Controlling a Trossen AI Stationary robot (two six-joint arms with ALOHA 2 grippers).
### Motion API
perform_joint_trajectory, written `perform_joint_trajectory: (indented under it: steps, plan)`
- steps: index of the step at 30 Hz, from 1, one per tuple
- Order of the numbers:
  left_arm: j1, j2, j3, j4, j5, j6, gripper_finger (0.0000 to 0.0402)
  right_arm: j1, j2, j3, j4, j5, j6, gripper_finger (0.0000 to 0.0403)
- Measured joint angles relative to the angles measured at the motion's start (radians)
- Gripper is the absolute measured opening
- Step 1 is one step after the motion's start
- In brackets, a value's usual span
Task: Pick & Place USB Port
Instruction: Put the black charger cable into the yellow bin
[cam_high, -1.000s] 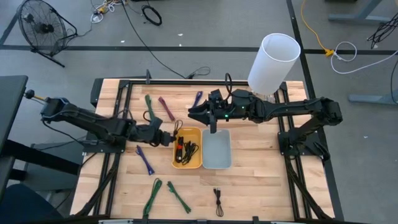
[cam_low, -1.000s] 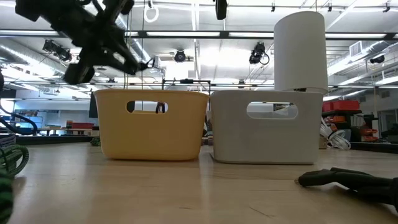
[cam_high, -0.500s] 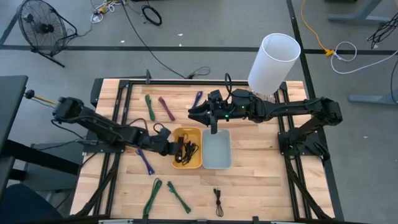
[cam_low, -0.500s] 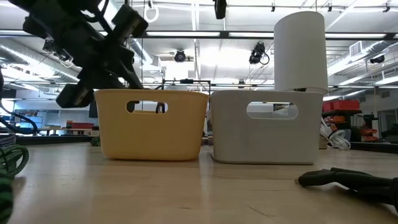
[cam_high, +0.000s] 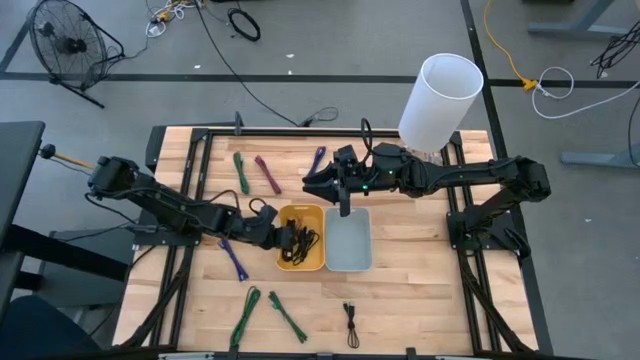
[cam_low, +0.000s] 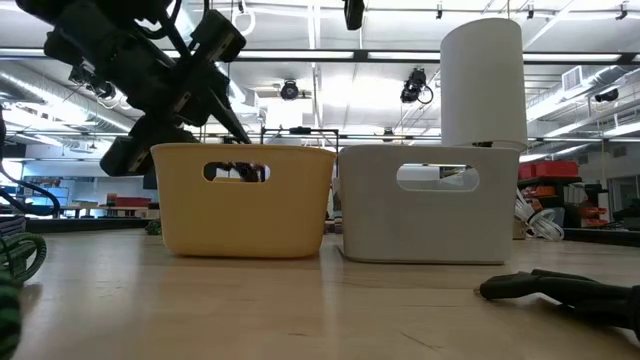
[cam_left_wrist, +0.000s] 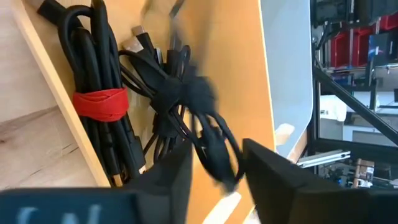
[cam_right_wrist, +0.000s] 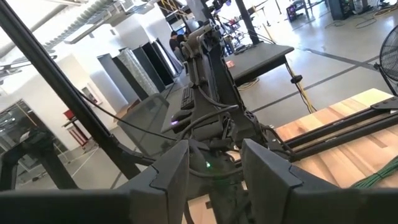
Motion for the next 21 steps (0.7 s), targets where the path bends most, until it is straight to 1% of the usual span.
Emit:
perform_joint_trajectory:
  steps: [4,8,10,13,15,19,21]
  plan:
    - [0.007,0.0,0.0,0.001,0.001,0.029,0.0199,0.0,0.0,0.0,0.0,0.0,0.0,0.0149]
    - [0.022,0.0,0.0,0.006,0.004,0.061,0.0226,0.0,0.0,0.0,0.0,0.0,0.002,0.0149]
    - [0.032,-0.005,0.0,0.007,0.018,0.076,0.0232,0.0,0.0,0.0,0.0,0.0,0.003,0.0149]
    - [0.054,-0.013,0.0,0.037,0.05,0.142,0.0234,0.0,0.0,0.0,0.0,0.0,0.004,0.0149]
    - [0.072,-0.031,0.001,0.094,0.075,0.197,0.0235,0.0,0.0,0.0,-0.001,0.0,0.004,0.0149]
    - [0.107,-0.084,0.002,0.185,0.124,0.327,0.0235,0.0,0.0,0.0,-0.002,0.0,0.004,0.0149]
    - [0.122,-0.119,0.002,0.238,0.152,0.422,0.0235,0.0,0.0,0.0,-0.002,0.0,0.004,0.0149]
